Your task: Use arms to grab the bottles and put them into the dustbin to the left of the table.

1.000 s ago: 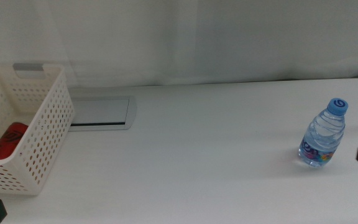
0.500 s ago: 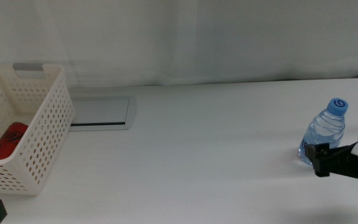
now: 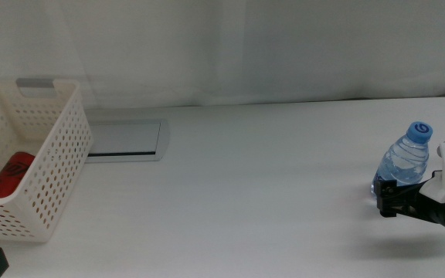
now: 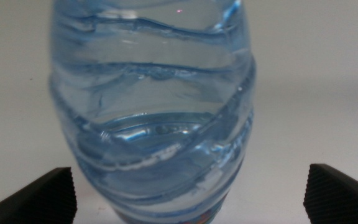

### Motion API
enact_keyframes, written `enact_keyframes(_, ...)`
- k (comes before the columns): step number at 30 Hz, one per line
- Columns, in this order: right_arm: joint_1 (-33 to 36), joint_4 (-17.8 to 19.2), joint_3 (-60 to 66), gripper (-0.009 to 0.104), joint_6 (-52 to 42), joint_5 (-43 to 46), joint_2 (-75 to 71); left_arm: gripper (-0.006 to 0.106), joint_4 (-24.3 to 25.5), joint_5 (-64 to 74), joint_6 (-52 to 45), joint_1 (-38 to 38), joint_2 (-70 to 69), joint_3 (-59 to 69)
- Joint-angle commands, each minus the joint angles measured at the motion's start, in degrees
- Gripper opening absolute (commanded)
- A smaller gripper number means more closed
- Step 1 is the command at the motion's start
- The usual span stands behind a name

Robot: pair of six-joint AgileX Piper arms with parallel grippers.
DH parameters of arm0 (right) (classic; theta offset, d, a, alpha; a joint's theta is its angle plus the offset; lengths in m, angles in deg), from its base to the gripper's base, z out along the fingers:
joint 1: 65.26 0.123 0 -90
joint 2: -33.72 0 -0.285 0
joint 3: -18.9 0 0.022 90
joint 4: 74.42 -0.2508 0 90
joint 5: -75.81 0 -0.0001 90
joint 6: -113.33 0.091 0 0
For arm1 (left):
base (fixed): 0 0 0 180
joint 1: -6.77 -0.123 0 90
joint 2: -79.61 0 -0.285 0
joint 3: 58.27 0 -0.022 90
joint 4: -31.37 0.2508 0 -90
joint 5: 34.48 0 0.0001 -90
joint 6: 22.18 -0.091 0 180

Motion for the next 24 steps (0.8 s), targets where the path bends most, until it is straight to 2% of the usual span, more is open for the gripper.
enact_keyframes(1, 0.17, -0.09, -0.18, 0.103, 0.46, 3.92, 1.75, -0.002, -0.46, 0.02, -0.08, 0.36, 0.34, 0.21)
enact_keyframes(4, 0.17, 0.04, -0.18, 0.103, 2.15, 5.91, 2.85, -0.002, -0.46, 0.15, -0.08, 0.36, 0.34, 0.21)
enact_keyframes(7, 0.17, 2.86, -0.28, 0.100, 6.12, 8.70, 4.06, -0.002, -0.46, 0.53, -0.08, 0.36, 0.34, 0.21)
enact_keyframes(13, 0.17, 5.27, -1.19, 0.084, 9.57, 9.12, 6.26, -0.002, -0.46, 0.58, -0.08, 0.36, 0.34, 0.21)
enact_keyframes(16, 0.17, 5.28, -1.98, 0.060, 9.57, 9.04, 6.42, -0.002, -0.46, 1.22, -0.08, 0.36, 0.34, 0.21)
enact_keyframes(21, 0.17, 5.28, -2.51, 0.001, 9.31, 8.70, 6.42, -0.002, -0.46, 1.48, -0.08, 0.36, 0.34, 0.21)
enact_keyframes(23, 0.17, 5.75, -2.51, -0.002, 9.53, 8.35, 5.91, -0.002, -0.46, 1.48, -0.08, 0.36, 0.34, 0.21)
enact_keyframes(24, 0.41, 8.36, -2.51, -0.002, 10.86, 7.34, 4.75, -0.002, -0.46, 1.56, -0.08, 0.36, 0.34, 0.21)
